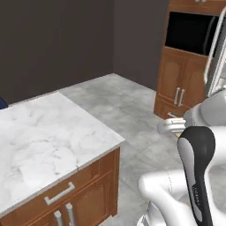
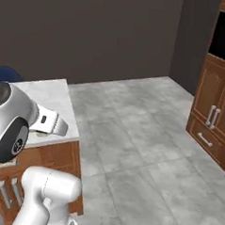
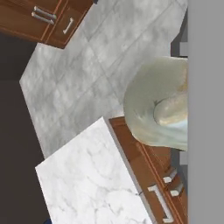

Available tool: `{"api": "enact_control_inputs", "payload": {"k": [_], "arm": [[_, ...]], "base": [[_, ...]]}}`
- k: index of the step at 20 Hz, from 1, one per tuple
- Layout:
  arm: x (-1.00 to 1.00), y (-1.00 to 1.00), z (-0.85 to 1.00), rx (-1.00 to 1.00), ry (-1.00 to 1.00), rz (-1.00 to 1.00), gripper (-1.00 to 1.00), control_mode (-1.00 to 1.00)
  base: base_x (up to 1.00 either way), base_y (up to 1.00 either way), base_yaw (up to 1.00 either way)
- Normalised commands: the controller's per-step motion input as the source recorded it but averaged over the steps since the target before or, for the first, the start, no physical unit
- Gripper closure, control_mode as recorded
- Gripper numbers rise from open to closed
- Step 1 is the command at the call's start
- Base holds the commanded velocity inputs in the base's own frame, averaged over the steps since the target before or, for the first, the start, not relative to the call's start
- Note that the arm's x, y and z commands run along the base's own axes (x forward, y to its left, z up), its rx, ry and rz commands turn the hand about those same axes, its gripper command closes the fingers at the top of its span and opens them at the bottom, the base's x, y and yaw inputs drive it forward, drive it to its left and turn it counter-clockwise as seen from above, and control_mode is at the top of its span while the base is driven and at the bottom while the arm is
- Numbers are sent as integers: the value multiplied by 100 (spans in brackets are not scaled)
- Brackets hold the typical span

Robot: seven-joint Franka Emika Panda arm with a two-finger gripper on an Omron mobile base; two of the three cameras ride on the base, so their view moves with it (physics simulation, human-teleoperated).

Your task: Place the beer on the top shelf of the fridge to keep it out of children's reach, and place the mushroom and garlic on lower shelves for easy access.

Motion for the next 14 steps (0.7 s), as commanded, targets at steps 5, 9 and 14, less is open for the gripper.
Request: {"api": "enact_control_inputs", "payload": {"k": [5, 9, 14], "arm": [[0, 0, 0, 0, 0, 0, 100, 100], [0, 0, 0, 0, 0, 0, 100, 100], [0, 0, 0, 0, 0, 0, 100, 100]], "base": [[14, -48, -57], [19, -38, -61], [35, -20, -63]]}}
